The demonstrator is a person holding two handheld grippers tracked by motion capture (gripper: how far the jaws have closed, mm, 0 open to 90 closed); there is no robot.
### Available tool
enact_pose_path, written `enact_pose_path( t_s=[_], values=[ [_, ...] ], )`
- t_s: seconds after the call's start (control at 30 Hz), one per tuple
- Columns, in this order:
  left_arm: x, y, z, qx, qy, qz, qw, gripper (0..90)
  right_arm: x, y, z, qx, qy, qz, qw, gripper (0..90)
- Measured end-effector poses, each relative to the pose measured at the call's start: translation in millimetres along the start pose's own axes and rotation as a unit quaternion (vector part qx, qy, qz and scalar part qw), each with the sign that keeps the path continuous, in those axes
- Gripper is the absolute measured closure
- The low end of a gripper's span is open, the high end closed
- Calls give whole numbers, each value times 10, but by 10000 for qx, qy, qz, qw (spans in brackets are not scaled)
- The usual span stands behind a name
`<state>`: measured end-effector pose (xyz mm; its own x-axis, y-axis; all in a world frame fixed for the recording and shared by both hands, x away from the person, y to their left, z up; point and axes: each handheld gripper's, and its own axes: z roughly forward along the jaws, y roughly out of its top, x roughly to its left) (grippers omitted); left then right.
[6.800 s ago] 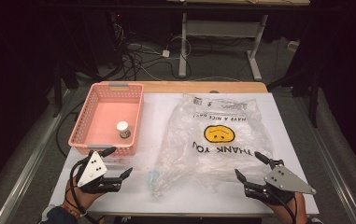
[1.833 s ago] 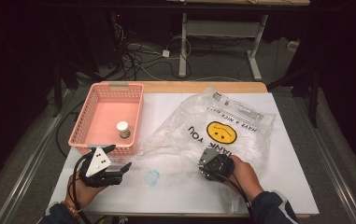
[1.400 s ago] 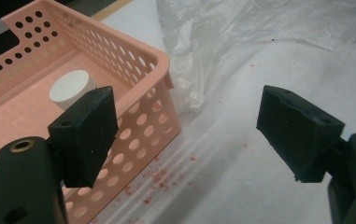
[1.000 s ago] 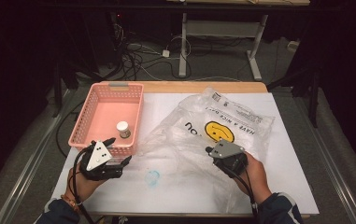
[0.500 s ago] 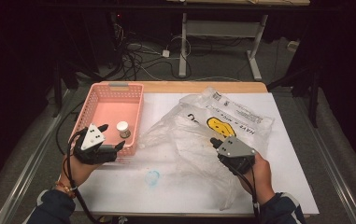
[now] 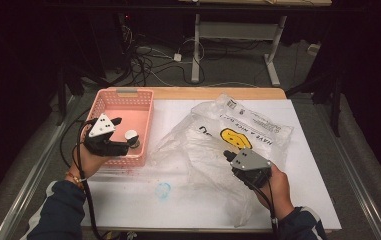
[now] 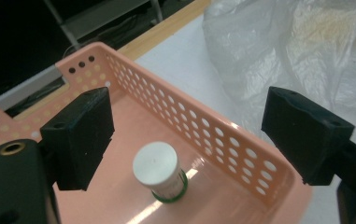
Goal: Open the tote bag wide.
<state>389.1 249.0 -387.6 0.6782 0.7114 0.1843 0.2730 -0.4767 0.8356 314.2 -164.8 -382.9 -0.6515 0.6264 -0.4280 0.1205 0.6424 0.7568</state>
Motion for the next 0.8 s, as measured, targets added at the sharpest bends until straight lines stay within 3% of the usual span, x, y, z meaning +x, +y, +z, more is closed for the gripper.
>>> enact_pose_path(
  t_s=[0.17,0.3,0.37,0.5,0.53,0.63,0.8],
  values=[
    [205,58,185,232,-189,-93,9995,161,9,-9,12,18,65,-21,10000,900],
    [336,76,360,619,-326,-116,9975,161,27,-16,29,49,117,-84,9999,900],
    [360,82,457,934,-278,-56,9952,161,28,-20,32,58,148,-103,9998,900],
    [357,63,624,1436,-320,145,9890,161,31,-25,30,46,187,-119,9997,900],
    [353,61,654,1541,-413,193,9870,161,29,-27,31,47,199,-113,9997,900],
    [351,55,732,1890,-528,225,9803,161,28,-34,37,64,234,-101,9997,900],
    [354,26,850,2373,-546,199,9697,186,41,-45,51,93,240,-125,9996,900]
  ],
)
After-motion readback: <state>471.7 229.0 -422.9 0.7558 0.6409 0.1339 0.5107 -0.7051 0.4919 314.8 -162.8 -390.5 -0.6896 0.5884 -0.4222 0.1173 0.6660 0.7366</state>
